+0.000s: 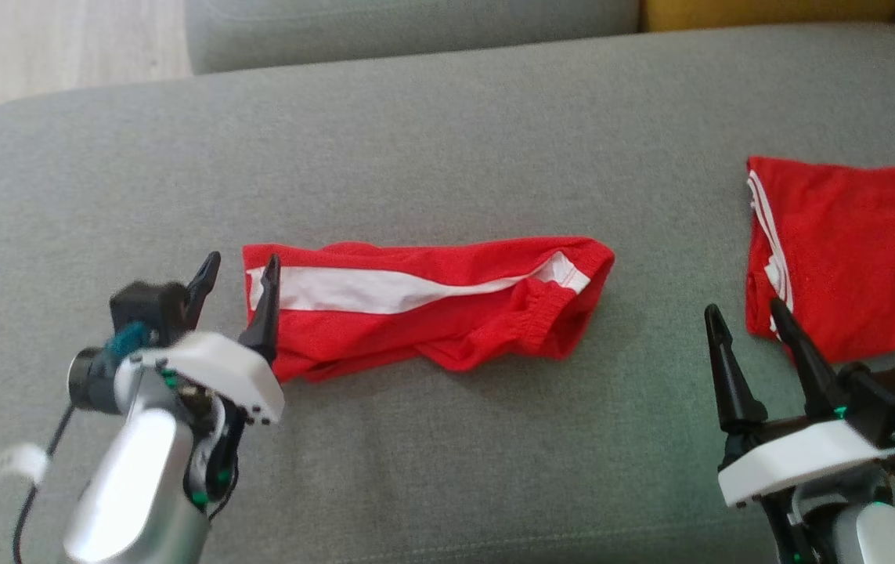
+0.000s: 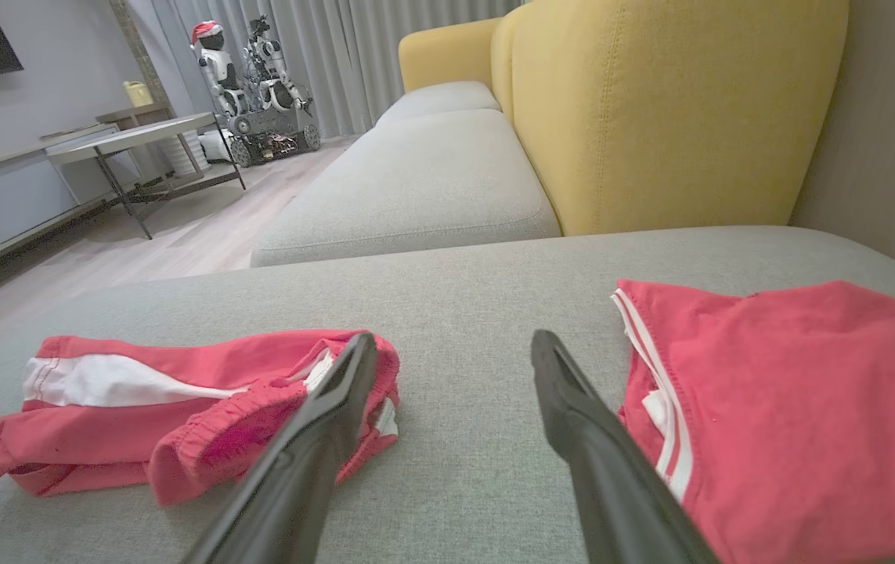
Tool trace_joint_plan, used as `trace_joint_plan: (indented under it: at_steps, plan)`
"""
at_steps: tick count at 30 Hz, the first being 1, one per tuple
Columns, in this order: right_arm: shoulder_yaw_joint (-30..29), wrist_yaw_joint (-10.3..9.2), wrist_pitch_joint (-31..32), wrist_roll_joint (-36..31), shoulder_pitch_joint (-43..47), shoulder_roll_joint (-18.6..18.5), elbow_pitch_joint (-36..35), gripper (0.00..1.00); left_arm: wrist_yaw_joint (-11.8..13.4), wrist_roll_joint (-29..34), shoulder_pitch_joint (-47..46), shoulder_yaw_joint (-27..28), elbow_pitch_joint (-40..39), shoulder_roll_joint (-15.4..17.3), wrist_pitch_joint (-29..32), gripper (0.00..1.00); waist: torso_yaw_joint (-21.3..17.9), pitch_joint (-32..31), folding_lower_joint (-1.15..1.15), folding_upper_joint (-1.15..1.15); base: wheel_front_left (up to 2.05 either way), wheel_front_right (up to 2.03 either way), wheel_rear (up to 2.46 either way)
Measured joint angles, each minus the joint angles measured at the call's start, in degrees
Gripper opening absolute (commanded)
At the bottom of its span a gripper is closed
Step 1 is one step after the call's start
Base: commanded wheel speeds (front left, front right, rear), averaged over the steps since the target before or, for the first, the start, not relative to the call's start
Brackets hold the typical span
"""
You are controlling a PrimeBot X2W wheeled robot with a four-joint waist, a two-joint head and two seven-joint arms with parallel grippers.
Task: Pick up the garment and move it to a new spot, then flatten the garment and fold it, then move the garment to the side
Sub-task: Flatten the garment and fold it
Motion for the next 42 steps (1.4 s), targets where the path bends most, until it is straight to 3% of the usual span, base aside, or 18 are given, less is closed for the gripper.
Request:
trace_joint_plan:
  at_steps: [5, 8, 9, 10, 11, 21, 39, 40, 41, 42]
  plan:
    - [-0.02, -0.01, -0.08, 0.64, -0.46, 0.01, 0.51, 1.00, -1.98, -2.38, -3.77, 0.62, 10.15, -0.70, 2.68, 1.00, -1.43, 1.63, 0.00, 0.00, 0.00, 0.00, 0.00]
    - [-0.11, -0.01, -0.26, 0.85, -0.48, 0.01, 0.80, 1.00, -2.93, -3.04, -4.30, 0.76, 12.39, -0.75, 2.90, 1.00, -1.85, 2.05, 0.00, 0.00, 0.00, 0.00, 0.00]
    - [-0.19, -0.01, -0.37, 0.90, -0.62, 0.02, 1.05, 1.00, -3.67, -3.45, -4.95, 0.76, 14.10, -0.78, 2.87, 0.40, -2.10, 2.34, 0.00, 0.00, 0.00, 0.00, 0.00]
    - [-0.19, -0.01, -0.37, 0.90, -0.62, 0.02, 1.05, 1.00, -3.67, -3.45, -4.95, 0.76, 14.10, -0.78, 2.87, 0.40, -2.10, 2.34, 0.00, 0.00, 0.00, 0.00, 0.00]
    - [-0.25, -0.01, -0.53, 0.94, -0.73, 0.03, 1.12, 1.00, -4.09, -3.46, -5.31, 0.76, 14.68, -0.81, 2.86, 0.00, -2.13, 2.44, 0.00, 0.00, 0.00, 0.00, 0.00]
    - [-0.42, -0.01, -0.01, 1.96, -2.44, 0.16, 4.21, 1.00, -4.77, -3.44, -7.58, 0.10, 16.34, -0.83, 1.48, 0.00, -0.81, 2.46, 0.00, 0.00, 0.00, 0.00, 0.00]
    - [10.45, -0.01, 0.92, 8.81, -19.18, -0.51, 26.55, 1.00, -5.79, -3.35, -10.42, -3.04, 17.73, -4.26, -1.55, 0.00, 6.05, 4.70, 0.00, 0.00, 0.00, 0.00, 0.00]
    - [10.85, -0.01, 0.92, 9.89, -19.54, -0.48, 27.14, 0.89, -5.79, -3.35, -10.67, -3.13, 18.04, -4.35, -1.97, 0.00, 6.21, 4.79, 0.00, 0.00, 0.00, 0.00, 0.00]
    - [11.24, -0.01, 0.92, 10.40, -19.90, -0.45, 27.60, 0.46, -5.78, -3.35, -10.89, -3.12, 18.13, -4.33, -2.24, 0.00, 6.27, 4.88, 0.00, 0.00, 0.00, 0.00, 0.00]
    - [11.54, -0.01, 0.91, 10.40, -20.24, -0.46, 28.03, 0.14, -5.78, -3.34, -11.05, -3.13, 18.15, -4.35, -2.71, 0.00, 6.31, 4.91, 0.00, 0.00, 0.00, 0.00, 0.00]
